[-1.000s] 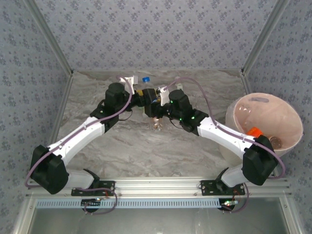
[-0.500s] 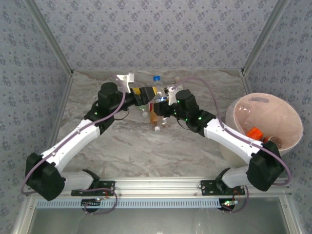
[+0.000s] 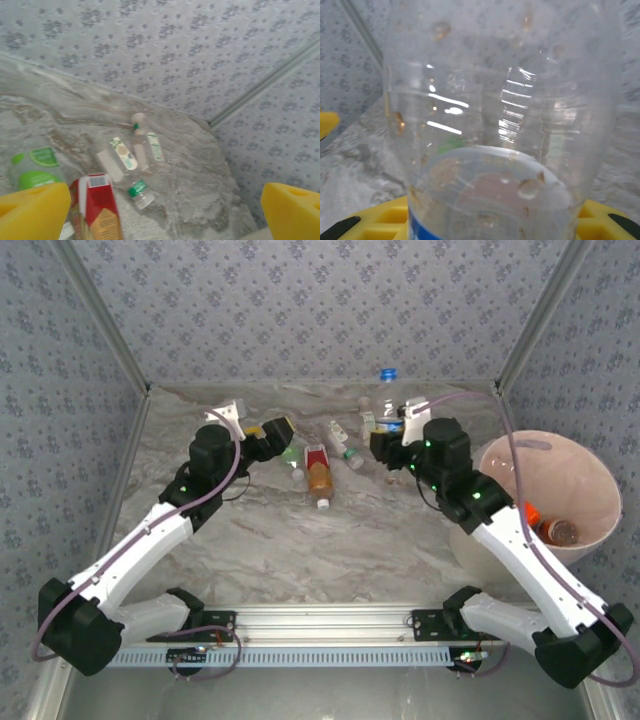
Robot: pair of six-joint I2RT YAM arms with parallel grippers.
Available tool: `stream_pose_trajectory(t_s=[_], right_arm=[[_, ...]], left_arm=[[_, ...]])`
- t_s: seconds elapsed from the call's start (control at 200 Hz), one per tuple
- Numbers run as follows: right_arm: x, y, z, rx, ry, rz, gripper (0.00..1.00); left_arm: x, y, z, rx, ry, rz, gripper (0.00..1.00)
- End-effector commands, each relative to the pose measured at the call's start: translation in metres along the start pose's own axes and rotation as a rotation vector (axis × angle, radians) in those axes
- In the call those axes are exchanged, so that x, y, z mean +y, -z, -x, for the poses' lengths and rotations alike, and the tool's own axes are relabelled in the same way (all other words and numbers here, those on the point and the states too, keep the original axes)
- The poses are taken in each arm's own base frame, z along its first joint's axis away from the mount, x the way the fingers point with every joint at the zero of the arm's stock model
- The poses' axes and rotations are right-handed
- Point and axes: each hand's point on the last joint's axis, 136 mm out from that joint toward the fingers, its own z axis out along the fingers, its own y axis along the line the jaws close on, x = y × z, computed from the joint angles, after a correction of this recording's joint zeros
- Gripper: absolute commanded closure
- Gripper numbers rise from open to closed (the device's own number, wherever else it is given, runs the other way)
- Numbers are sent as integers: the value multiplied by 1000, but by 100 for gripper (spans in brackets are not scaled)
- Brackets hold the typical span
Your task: Put the plastic bottles in the bin
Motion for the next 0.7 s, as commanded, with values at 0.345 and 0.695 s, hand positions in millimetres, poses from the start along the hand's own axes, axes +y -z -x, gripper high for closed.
stream_pose_trajectory(t_s=[0.345, 0.695], right_arm=[[-93, 114, 62, -85, 83, -457, 56], [-157, 175, 68, -51, 162, -872, 56]], left_arm=[[30, -17, -5, 8, 49, 117, 2], [52, -34, -23, 67, 137, 194, 2]])
